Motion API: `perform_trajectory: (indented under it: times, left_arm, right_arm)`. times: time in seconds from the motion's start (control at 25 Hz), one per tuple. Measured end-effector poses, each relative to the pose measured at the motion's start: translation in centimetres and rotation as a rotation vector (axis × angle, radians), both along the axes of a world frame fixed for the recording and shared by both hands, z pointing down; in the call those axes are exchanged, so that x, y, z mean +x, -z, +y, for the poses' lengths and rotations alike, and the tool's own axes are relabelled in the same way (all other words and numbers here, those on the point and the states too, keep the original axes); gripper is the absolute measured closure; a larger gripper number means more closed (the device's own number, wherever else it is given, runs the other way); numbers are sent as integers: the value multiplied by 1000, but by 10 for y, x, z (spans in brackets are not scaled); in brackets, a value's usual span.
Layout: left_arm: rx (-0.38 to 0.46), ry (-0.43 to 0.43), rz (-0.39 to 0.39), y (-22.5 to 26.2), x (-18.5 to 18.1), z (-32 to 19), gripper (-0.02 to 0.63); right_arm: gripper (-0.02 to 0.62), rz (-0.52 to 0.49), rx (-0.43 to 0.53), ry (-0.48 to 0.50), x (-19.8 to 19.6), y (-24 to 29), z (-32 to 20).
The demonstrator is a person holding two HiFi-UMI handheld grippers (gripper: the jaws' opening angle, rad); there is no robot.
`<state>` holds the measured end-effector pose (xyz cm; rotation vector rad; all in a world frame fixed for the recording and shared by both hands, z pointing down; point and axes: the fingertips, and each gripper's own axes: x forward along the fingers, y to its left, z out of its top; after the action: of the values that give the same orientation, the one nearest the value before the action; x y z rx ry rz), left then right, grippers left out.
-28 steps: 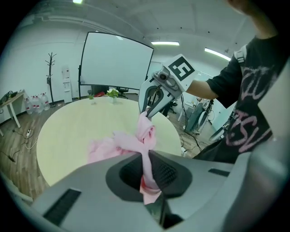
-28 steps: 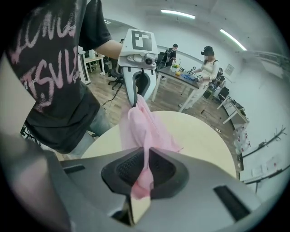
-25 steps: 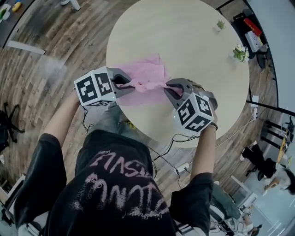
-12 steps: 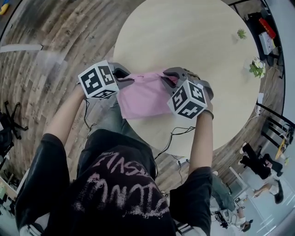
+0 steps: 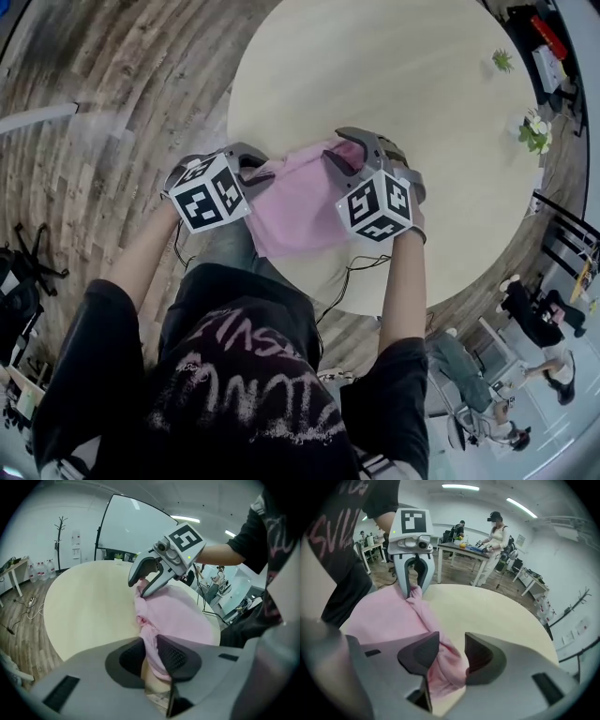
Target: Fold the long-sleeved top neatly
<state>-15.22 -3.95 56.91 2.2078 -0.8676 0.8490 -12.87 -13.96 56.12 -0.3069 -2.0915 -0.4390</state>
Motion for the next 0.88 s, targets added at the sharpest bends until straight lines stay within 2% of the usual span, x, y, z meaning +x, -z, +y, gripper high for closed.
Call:
perform_trajectory:
  times: [0.2,0.36,0.52,0.68,0.88]
  left_arm:
    - [21,-8,13,10,-3,1,495]
    - [37,27,44,22,-7,-2,472]
    - [54,96,50,33,-24,1,459]
    - [110,141,43,50,-35,-1,465]
    - [200,168,43,70,-23,8,511]
  right_arm:
    - [407,-132,1,-128,1,34,-14]
    - [411,-223,2,-249,20,64,-27]
    - [459,-307,8,-355,48,89,-28]
    - [502,-396,10,-479,79,106,-20]
    - [554,-472,29,-621,120,117,14]
